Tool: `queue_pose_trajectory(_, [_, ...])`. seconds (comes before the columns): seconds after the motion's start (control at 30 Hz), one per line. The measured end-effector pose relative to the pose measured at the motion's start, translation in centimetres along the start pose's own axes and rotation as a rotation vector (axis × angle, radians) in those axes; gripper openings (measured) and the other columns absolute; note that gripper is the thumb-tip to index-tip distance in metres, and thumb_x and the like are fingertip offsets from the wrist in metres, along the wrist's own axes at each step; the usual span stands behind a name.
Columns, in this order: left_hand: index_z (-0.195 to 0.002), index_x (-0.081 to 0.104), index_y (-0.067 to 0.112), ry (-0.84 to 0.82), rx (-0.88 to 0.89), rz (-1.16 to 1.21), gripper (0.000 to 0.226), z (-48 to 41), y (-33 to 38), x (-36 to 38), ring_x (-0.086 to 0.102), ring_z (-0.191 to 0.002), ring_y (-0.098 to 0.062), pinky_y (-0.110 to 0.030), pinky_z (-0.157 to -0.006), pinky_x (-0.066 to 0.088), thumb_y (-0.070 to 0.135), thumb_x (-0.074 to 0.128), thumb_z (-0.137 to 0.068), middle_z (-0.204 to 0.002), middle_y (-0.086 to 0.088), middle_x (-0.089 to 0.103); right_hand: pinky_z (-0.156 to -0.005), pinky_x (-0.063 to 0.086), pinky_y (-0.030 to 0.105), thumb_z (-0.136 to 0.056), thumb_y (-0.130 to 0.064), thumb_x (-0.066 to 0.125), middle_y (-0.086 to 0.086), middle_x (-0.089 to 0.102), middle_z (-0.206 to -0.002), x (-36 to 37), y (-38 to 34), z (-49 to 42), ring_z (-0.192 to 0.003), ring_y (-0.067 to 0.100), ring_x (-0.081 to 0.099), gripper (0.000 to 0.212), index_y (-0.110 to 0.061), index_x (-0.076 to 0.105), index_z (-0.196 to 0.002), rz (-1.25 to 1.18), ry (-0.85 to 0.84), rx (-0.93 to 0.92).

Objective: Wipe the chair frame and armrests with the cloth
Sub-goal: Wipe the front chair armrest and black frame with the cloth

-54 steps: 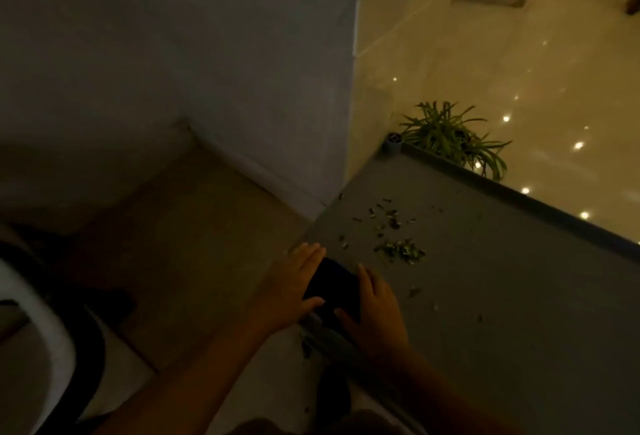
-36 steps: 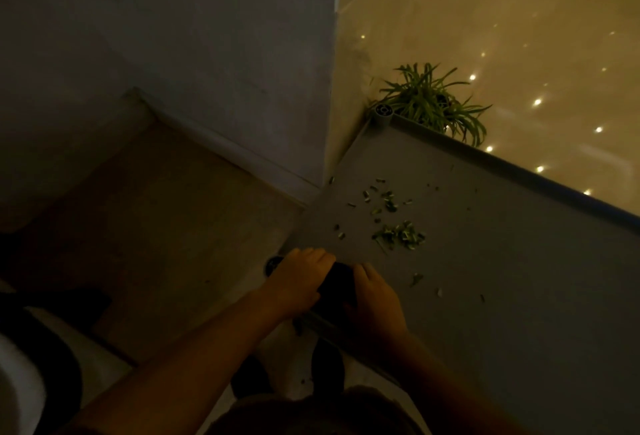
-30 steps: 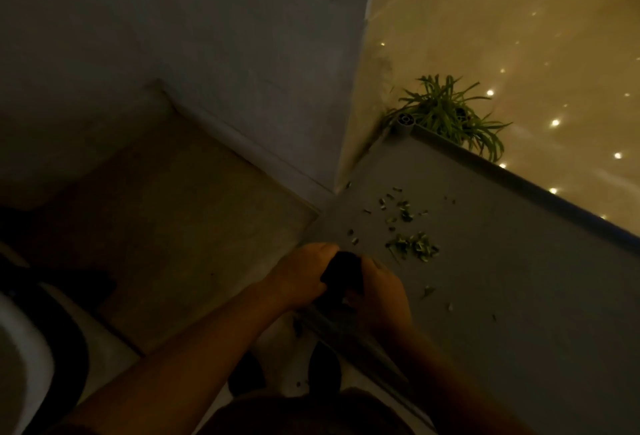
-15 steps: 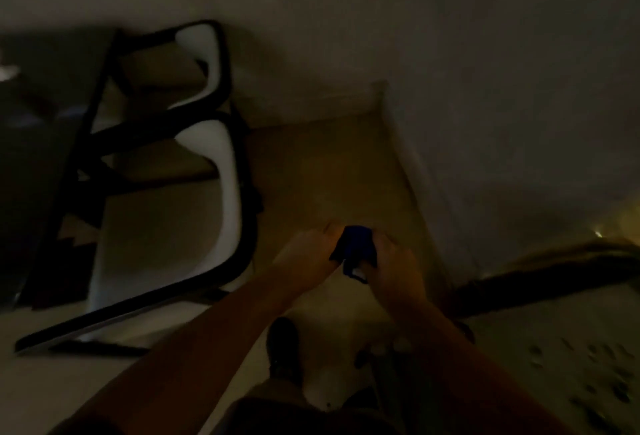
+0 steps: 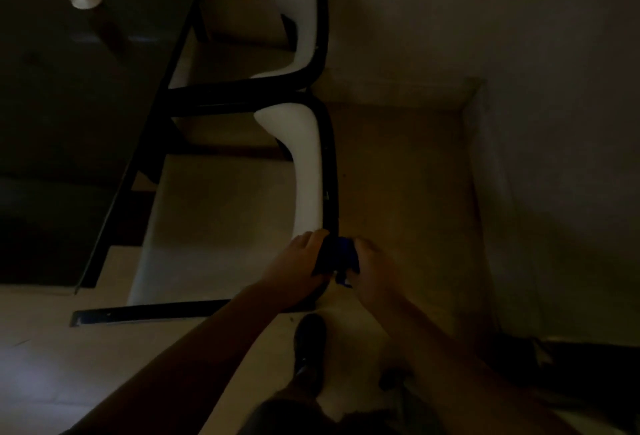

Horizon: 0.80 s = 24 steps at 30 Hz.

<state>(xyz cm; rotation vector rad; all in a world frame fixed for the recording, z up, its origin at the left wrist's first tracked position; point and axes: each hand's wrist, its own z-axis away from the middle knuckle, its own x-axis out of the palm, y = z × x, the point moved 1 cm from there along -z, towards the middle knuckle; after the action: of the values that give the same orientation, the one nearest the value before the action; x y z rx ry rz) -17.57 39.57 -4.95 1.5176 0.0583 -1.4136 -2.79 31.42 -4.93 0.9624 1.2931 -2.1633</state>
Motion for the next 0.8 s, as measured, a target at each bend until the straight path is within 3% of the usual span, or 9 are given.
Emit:
queue_pose_trajectory(0.1, [-0.12, 0.042, 0.023, -0.005, -0.051, 0.087, 0.054, -1.4, -1.7, 0.2, 0.053, -0.093, -0.013, -0.026, -0.074, 0.045, 0.049, 0.064, -0.078, -0.113, 0.001, 0.054, -0.093, 0.051, 0.045, -0.087, -0.015, 0.063, 0.008, 0.057, -0.127, 1.1, -0.3, -2.2, -0.111, 0.027, 0.058, 0.05, -0.015, 0.045, -0.134, 0.038, -0.006, 0.026])
queue_pose_trajectory(0.17, [-0.117, 0.044, 0.024, -0.015, -0.082, 0.123, 0.049, -2.3, -2.6, 0.4, 0.053, -0.092, -0.012, -0.026, -0.075, 0.047, 0.053, 0.055, -0.079, -0.11, 0.003, 0.053, -0.095, 0.051, 0.046, -0.086, -0.015, 0.063, 0.007, 0.054, -0.131, 1.9, -0.1, -3.2, -0.114, 0.026, 0.056, 0.055, -0.016, 0.042, -0.137, 0.018, -0.025, 0.036])
queue_pose_trajectory(0.3, [-0.112, 0.048, 0.015, -0.064, -0.112, 0.104, 0.032, -3.3, -3.9, 1.3, 0.055, -0.095, -0.023, -0.037, -0.078, 0.053, 0.026, 0.061, -0.085, -0.112, -0.006, 0.051, -0.089, 0.055, 0.045, -0.086, -0.026, 0.065, 0.004, 0.048, -0.133, 3.6, 1.0, -4.0, -0.113, 0.024, 0.056, 0.056, -0.021, 0.039, -0.136, 0.013, -0.055, 0.08])
queue_pose_trajectory(0.43, [-0.111, 0.045, 0.01, -0.145, -0.162, 0.064, 0.03, -2.9, -4.4, 3.1, 0.053, -0.095, -0.026, -0.039, -0.076, 0.051, 0.017, 0.058, -0.085, -0.114, -0.009, 0.047, -0.098, 0.049, 0.04, -0.088, -0.039, 0.061, 0.004, 0.038, -0.142, 5.9, 1.8, -3.6, -0.125, 0.024, 0.046, 0.065, -0.021, 0.03, -0.142, 0.171, -0.182, 0.151])
queue_pose_trajectory(0.57, [-0.112, 0.043, 0.008, -0.123, -0.204, 0.06, 0.025, -3.4, -4.3, 4.1, 0.048, -0.099, -0.024, -0.039, -0.082, 0.05, 0.011, 0.052, -0.089, -0.114, -0.009, 0.046, -0.089, 0.049, 0.034, -0.092, -0.04, 0.054, 0.004, 0.046, -0.134, 6.8, 1.6, -4.3, -0.116, 0.023, 0.053, 0.054, -0.017, 0.036, -0.138, 0.184, -0.136, 0.171])
queue_pose_trajectory(0.7, [-0.114, 0.042, 0.007, -0.092, -0.177, 0.051, 0.03, -5.0, -4.6, 3.6, 0.049, -0.101, -0.024, -0.037, -0.085, 0.049, 0.017, 0.055, -0.089, -0.115, -0.008, 0.047, -0.09, 0.049, 0.031, -0.095, -0.041, 0.051, 0.002, 0.056, -0.125, 7.0, 1.4, -6.1, -0.109, 0.019, 0.059, 0.045, -0.016, 0.043, -0.132, 0.138, -0.05, 0.205])
queue_pose_trajectory(0.8, [-0.11, 0.043, 0.004, -0.072, -0.176, 0.046, 0.03, -6.6, -4.7, 3.0, 0.049, -0.099, -0.027, -0.041, -0.081, 0.049, 0.017, 0.056, -0.086, -0.113, -0.011, 0.049, -0.081, 0.053, 0.034, -0.09, -0.035, 0.062, 0.005, 0.065, -0.109, 6.9, 1.0, -7.5, -0.096, 0.023, 0.066, 0.04, -0.011, 0.054, -0.12, 0.173, 0.063, 0.186])
